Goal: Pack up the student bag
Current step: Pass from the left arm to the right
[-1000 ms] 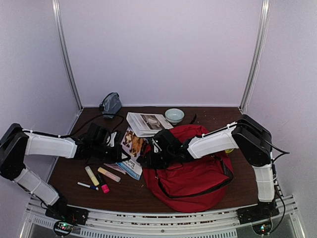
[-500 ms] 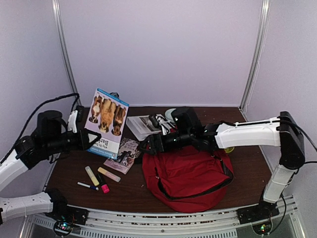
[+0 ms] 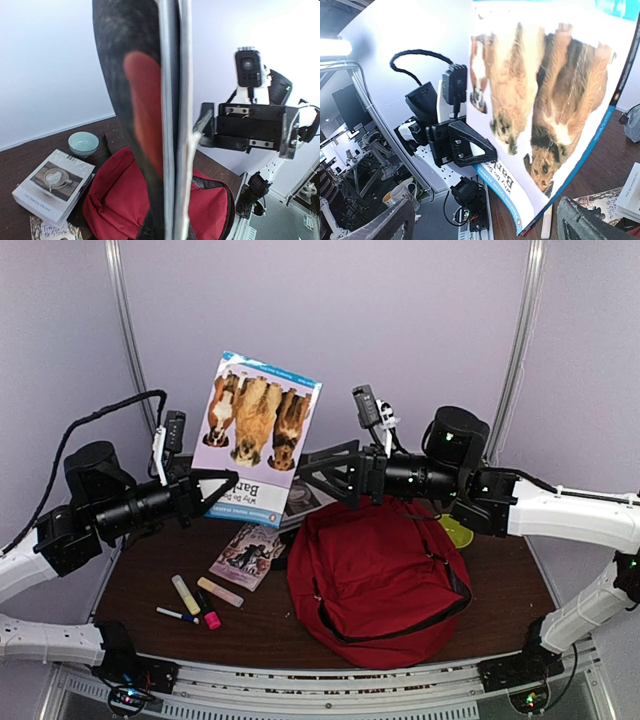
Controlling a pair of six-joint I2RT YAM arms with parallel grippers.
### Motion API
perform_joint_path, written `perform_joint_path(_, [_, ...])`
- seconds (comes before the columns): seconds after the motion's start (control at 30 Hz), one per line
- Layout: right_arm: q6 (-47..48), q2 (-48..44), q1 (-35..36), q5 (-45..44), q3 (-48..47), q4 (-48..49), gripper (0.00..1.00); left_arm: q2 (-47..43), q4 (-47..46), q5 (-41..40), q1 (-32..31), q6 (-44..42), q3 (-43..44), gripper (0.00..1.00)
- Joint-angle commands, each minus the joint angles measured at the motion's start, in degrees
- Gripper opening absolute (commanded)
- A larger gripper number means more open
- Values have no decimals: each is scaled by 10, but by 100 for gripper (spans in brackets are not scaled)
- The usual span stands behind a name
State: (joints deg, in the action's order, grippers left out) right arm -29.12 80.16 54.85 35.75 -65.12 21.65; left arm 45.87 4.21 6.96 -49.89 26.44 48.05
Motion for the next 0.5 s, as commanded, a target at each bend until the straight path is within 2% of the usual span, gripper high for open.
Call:
perform_joint_path(0.0, [-13,15,-3,-34,-9,-7,100,23,-129,40,-23,-54,40,0])
perform_joint_path(0.17, [-10,9,-3,-34,1,6,99,29,-175,67,-27,-41,21,0])
perform_joint_path(0.2, [-10,9,-4,-27,2,17,95,34,-183,73,-27,-38,18,0])
perform_joint_path(0.23, [-14,12,-4,-16,1,30,87,40,-192,77,-27,-33,15,0])
perform_joint_path(0.37, [-52,10,-5,38,17,115,24,65,-235,93,-30,-9,2,0])
perform_joint_path(0.4, [-65,6,-7,46,26,138,3,70,-234,91,-31,-9,3,0])
perform_joint_path(0.47, [-96,-3,-22,50,50,189,0,80,-219,78,-32,-13,7,0])
